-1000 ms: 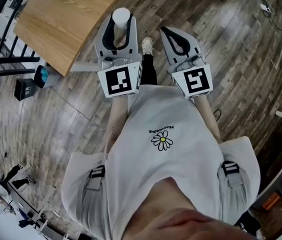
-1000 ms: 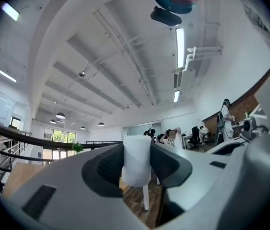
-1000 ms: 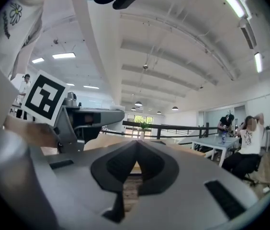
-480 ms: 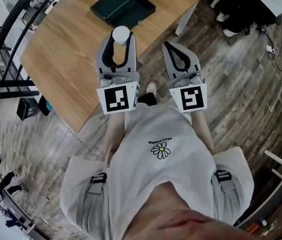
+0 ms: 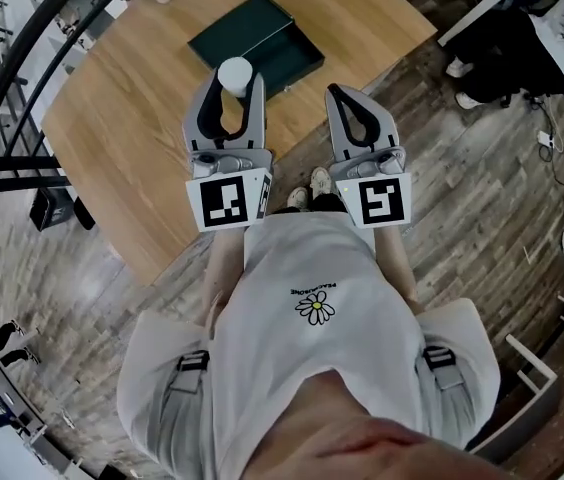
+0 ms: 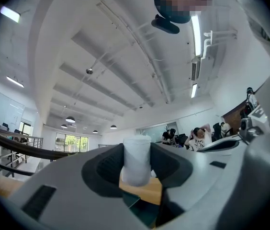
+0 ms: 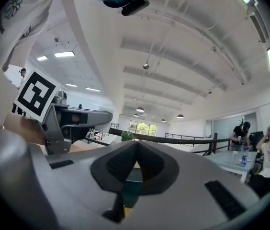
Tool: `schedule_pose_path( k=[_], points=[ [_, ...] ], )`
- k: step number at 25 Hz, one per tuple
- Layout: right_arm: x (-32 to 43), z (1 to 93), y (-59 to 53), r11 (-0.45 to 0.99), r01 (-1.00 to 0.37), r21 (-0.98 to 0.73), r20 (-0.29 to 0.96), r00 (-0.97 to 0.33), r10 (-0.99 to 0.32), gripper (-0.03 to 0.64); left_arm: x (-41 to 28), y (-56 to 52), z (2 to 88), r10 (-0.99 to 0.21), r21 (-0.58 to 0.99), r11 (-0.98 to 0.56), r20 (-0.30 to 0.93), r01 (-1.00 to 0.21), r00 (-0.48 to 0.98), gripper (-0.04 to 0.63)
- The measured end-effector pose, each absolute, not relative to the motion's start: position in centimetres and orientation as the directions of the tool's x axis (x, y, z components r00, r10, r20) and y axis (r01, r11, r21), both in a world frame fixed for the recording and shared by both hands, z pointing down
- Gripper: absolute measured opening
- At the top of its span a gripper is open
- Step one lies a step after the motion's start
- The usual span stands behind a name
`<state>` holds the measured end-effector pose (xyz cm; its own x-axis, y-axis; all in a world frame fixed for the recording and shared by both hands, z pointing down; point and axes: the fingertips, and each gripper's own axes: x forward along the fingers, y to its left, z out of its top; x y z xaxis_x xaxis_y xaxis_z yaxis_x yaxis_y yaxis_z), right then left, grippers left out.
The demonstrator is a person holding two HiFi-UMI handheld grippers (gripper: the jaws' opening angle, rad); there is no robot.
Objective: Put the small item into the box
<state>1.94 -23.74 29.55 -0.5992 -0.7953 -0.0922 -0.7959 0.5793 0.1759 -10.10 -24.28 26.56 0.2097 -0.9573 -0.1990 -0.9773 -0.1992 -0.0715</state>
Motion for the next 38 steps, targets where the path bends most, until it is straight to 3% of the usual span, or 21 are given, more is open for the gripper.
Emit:
schedule_pose_path(
  k=[14,26,29,33,38],
  points=[
    [1.5,28.5,-27.7,0.645,-0.748,0.159,-0.120,-0.663,-0.739,0.005,-11.1,-27.8,26.8,-0.976,-0.045,-0.093,-0.195,-0.995,0.100,0.181],
    [2.1,29.2,-29.5,0.640,-0.757,0.129,-0.111,-0.652,-0.750,0.005,-11.1,-30.8,29.4,-0.985,-0.063,-0.124,-0.116,-0.990,0.131,0.181],
    [2.0,29.7,-29.5,0.631,-0.766,0.123,-0.091,-0.642,-0.761,0.005,-10.6,-33.7,31.7,-0.967,-0.132,-0.256,0.038,-0.958,0.253,0.180],
    [3.2,30.5,-29.9,0.621,-0.774,0.124,-0.057,-0.630,-0.775,0.006,-8.8,-37.9,38.3,-0.829,-0.127,-0.470,0.403,-0.873,0.388,0.181],
    [4.0,31.5,-29.5,0.624,-0.773,0.114,-0.006,-0.628,-0.778,0.006,-8.6,-40.5,48.2,-0.574,-0.078,-0.592,0.739,-0.802,0.352,0.181]
  ],
)
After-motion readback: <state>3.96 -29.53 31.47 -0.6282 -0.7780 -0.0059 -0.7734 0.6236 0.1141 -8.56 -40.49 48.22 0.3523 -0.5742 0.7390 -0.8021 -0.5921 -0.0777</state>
